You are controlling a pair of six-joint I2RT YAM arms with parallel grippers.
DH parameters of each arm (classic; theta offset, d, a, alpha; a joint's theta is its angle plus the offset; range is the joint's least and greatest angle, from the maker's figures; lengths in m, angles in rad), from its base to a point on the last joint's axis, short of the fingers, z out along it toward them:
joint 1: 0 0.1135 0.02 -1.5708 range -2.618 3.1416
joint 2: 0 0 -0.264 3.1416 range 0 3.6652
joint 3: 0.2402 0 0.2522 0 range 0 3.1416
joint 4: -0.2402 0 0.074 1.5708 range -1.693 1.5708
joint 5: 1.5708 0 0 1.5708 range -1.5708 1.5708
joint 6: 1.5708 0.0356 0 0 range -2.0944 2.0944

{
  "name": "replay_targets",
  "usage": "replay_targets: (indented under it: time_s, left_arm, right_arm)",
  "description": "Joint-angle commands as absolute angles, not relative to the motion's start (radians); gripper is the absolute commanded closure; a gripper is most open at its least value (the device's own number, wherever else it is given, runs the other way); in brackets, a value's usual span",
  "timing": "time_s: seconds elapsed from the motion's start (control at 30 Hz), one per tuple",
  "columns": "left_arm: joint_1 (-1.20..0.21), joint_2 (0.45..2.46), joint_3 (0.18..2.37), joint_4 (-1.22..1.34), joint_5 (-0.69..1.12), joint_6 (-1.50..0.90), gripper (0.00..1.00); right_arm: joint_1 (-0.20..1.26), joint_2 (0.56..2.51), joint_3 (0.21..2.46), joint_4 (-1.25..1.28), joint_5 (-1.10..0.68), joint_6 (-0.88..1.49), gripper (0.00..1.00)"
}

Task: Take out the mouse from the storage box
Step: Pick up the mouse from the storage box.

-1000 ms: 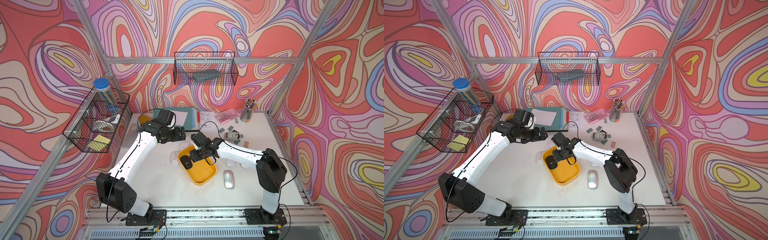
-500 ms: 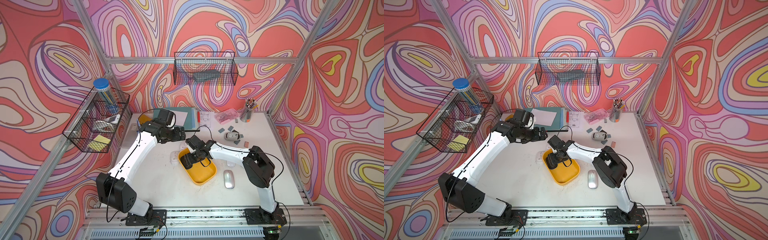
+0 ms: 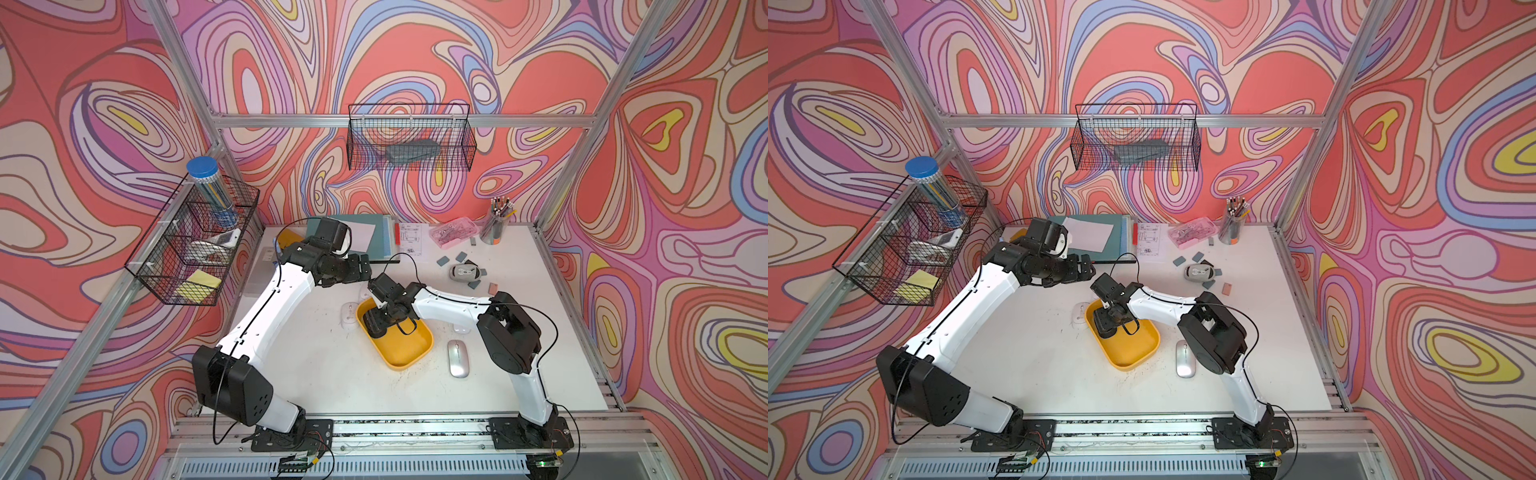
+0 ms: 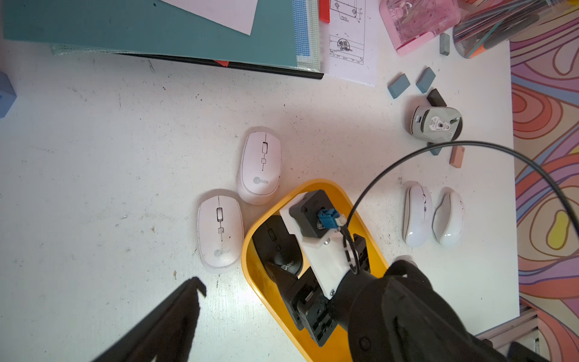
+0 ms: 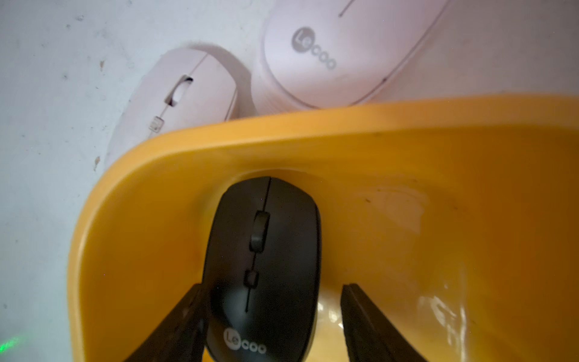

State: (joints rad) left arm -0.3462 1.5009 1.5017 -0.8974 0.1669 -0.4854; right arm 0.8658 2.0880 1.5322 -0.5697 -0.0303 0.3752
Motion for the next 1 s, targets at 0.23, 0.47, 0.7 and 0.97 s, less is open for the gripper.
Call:
replay_targets:
  time_s: [0.23, 0.47, 0.7, 0.97]
  left_arm:
    - [-0.34, 1.488, 1.493, -0.893, 0.176, -0.474, 0.06]
    - [-0.339, 1.488, 1.494, -0.893, 0.175, -0.472, 0.06]
    - [-0.34, 1.485, 1.493, -0.892, 0.173, -0.471, 0.06]
    - [-0.34, 1.487, 1.493, -0.893, 0.169, -0.469, 0.06]
  right_arm:
    - [0.855, 2.002, 1.456, -0.687, 0.111, 0.345, 0.32]
    - [0.854, 1.987, 1.461, -0.601, 0.01, 0.295, 0.18]
    - [0.854, 2.096, 1.556, -0.62, 0.022, 0.195, 0.14]
    - [0.85, 2.185, 1.605, -0.675, 0.008, 0.184, 0.25]
